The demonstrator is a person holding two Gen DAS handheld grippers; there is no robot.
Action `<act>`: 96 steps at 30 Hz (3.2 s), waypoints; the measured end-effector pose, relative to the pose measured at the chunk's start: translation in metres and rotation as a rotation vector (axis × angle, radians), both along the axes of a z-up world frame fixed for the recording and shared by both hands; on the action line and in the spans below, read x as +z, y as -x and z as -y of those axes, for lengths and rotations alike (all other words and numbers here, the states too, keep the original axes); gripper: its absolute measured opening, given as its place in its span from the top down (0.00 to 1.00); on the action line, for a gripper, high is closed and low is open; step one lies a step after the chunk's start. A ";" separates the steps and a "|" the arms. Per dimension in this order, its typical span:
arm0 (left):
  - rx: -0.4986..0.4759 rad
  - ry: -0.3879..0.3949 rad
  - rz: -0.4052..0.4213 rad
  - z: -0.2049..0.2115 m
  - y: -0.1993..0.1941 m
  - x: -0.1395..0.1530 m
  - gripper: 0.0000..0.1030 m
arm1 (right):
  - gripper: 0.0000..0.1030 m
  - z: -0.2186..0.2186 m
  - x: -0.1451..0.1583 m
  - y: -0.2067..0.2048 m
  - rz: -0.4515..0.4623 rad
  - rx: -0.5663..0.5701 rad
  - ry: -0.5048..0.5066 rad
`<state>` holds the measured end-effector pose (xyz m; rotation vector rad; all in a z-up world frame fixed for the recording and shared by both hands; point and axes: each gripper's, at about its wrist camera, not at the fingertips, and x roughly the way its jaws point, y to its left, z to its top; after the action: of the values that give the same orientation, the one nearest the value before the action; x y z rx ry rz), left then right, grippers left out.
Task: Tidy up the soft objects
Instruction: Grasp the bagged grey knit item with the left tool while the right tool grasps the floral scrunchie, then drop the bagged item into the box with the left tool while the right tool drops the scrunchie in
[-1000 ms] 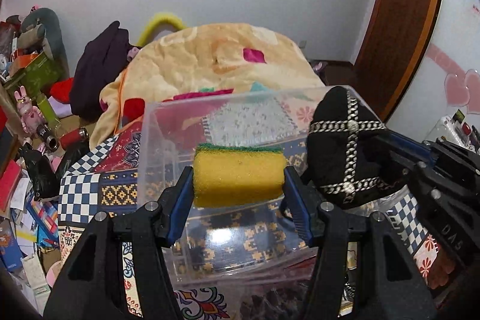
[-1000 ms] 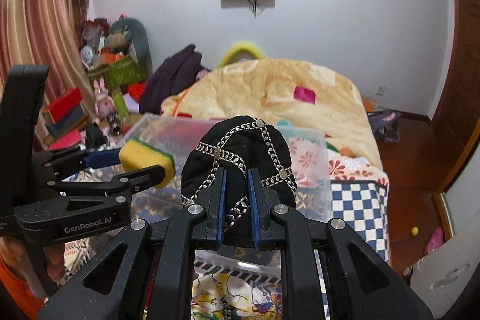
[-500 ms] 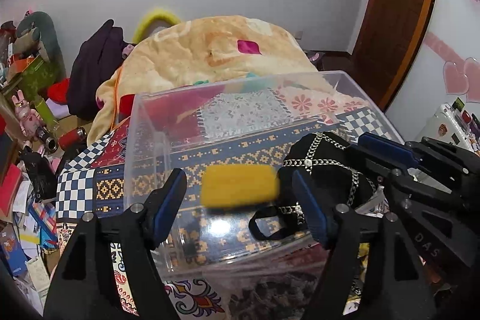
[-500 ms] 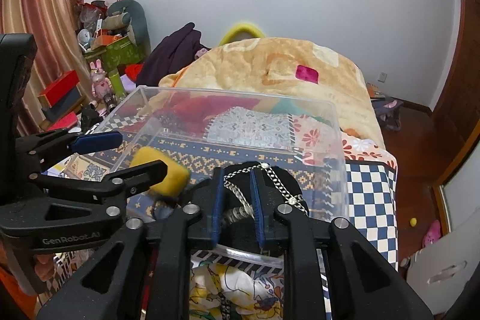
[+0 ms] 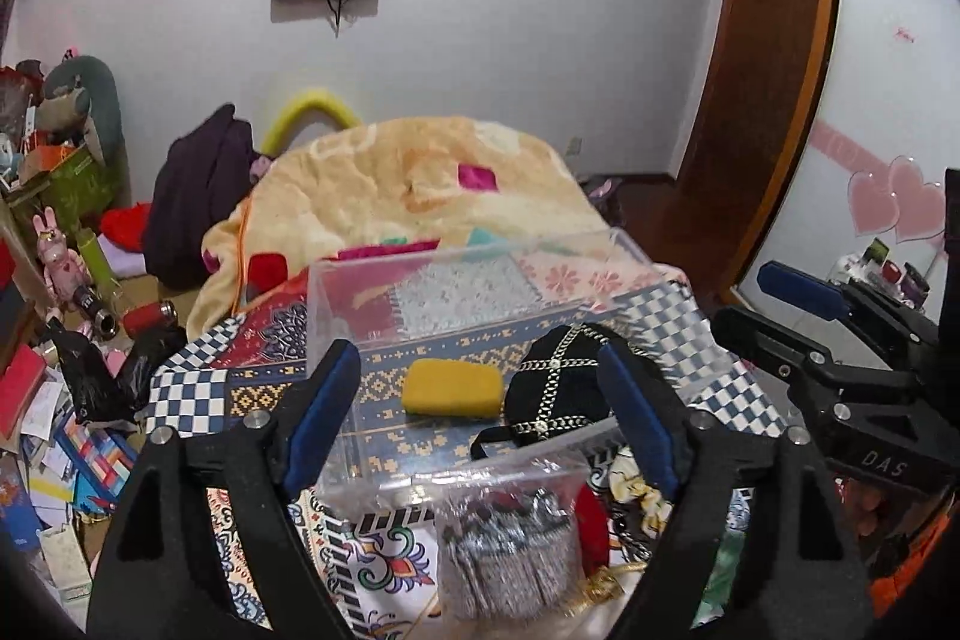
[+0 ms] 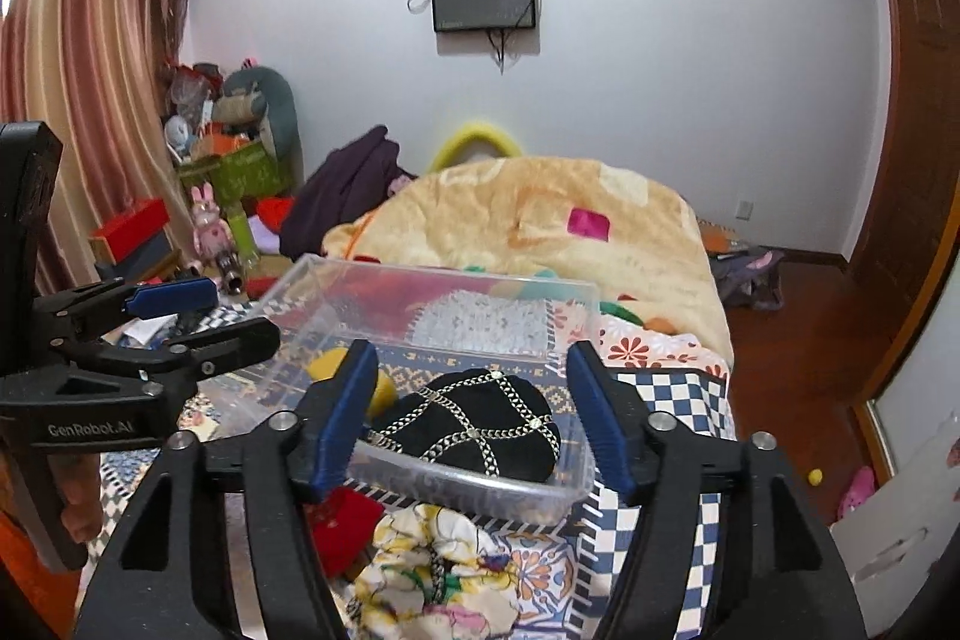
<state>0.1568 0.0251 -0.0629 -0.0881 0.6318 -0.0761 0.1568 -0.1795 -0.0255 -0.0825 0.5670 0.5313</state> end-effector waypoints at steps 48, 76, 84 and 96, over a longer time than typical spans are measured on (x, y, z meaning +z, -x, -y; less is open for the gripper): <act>0.005 0.012 -0.108 0.028 0.062 -0.090 0.68 | 0.87 0.011 -0.084 0.047 -0.224 0.049 0.025; 0.068 0.014 0.134 -0.001 0.070 -0.007 0.72 | 0.89 0.017 0.003 0.055 0.048 0.044 -0.108; 0.105 0.014 0.141 -0.013 0.040 -0.004 0.72 | 0.89 0.001 0.008 0.035 0.081 0.045 -0.120; 0.098 -0.023 0.007 -0.017 -0.017 -0.037 0.72 | 0.89 -0.024 -0.013 0.003 0.018 0.041 -0.077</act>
<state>0.1737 0.0418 -0.1004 -0.0965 0.6204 0.0252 0.1539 -0.1555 -0.0381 -0.0257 0.5275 0.5912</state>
